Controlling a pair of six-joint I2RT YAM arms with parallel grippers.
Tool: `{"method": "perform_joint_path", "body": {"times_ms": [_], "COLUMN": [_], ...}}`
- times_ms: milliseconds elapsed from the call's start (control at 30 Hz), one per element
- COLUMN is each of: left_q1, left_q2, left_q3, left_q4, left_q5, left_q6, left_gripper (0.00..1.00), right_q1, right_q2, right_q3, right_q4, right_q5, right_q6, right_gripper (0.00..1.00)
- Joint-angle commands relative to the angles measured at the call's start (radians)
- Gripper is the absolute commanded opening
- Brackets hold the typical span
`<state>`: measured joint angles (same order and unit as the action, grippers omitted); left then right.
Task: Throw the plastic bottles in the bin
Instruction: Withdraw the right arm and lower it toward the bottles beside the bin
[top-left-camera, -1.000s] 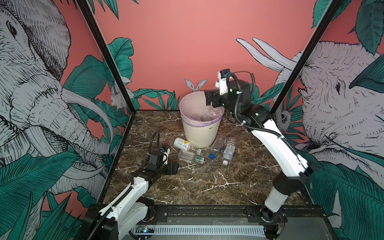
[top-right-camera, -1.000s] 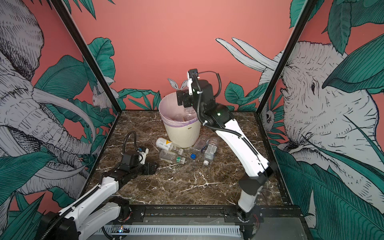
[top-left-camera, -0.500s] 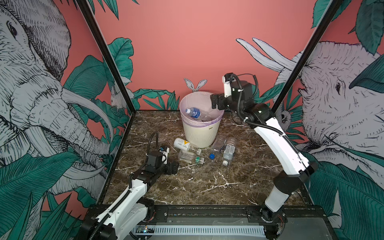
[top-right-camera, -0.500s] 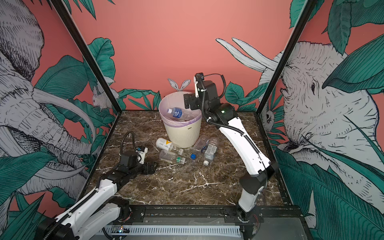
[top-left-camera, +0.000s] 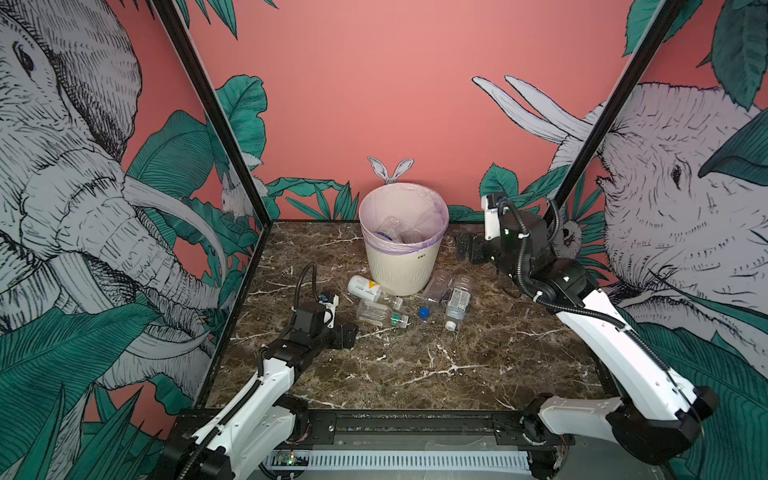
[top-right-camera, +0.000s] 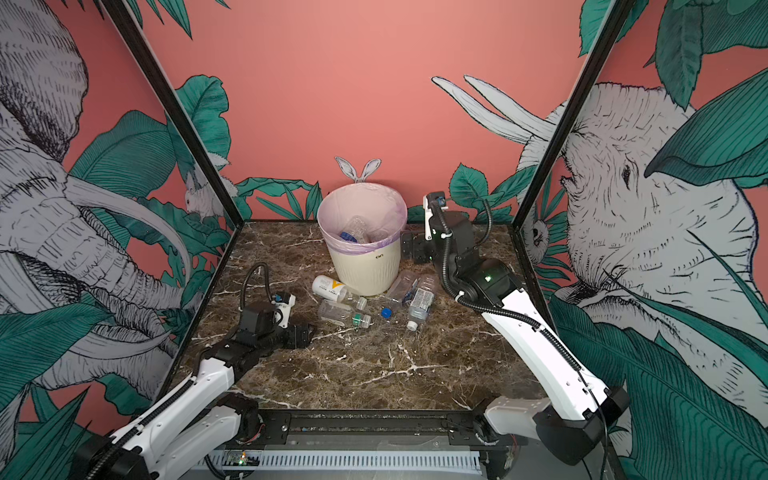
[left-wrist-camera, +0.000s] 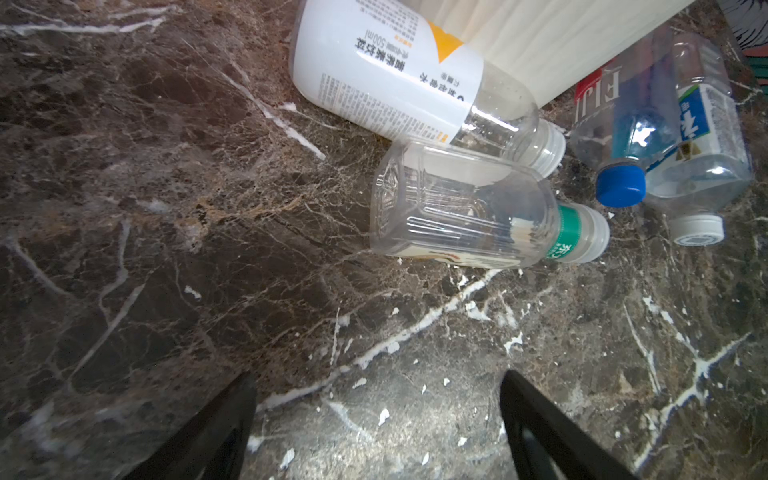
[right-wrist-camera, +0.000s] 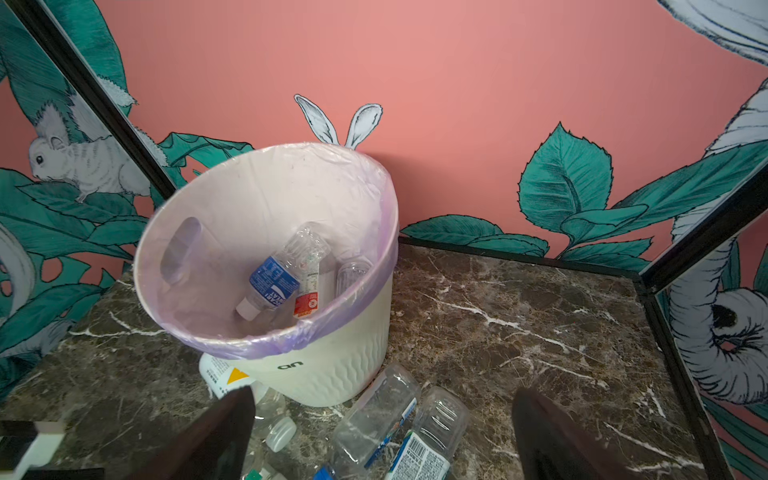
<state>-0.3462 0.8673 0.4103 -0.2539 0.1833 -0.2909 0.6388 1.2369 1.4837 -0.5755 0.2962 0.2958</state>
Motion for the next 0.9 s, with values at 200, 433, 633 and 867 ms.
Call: {"method": "perform_joint_path", "body": {"times_ms": [200, 433, 633, 867], "left_q1": [-0.004, -0.004, -0.003, -0.007], "left_q2": [-0.020, -0.039, -0.060, -0.058], "left_q3": [-0.008, -0.015, -0.024, -0.024], "left_q4": [0.013, 0.013, 0.018, 0.030], "left_q5": [0.025, 0.032, 0.039, 0.077], "left_q6": [0.012, 0.013, 0.016, 0.027], "left_gripper": [0.92, 0.92, 0.92, 0.91], "right_q1": [-0.001, -0.001, -0.001, -0.001], "right_q2": [-0.142, -0.181, -0.215, -0.238], "right_q3": [-0.265, -0.380, -0.477, -0.557], "right_q4": [0.034, 0.017, 0.009, 0.004], "right_q5": [0.032, 0.032, 0.024, 0.019], "right_q6": [0.113, 0.163, 0.208, 0.246], "right_gripper": [0.99, 0.99, 0.99, 0.99]}}
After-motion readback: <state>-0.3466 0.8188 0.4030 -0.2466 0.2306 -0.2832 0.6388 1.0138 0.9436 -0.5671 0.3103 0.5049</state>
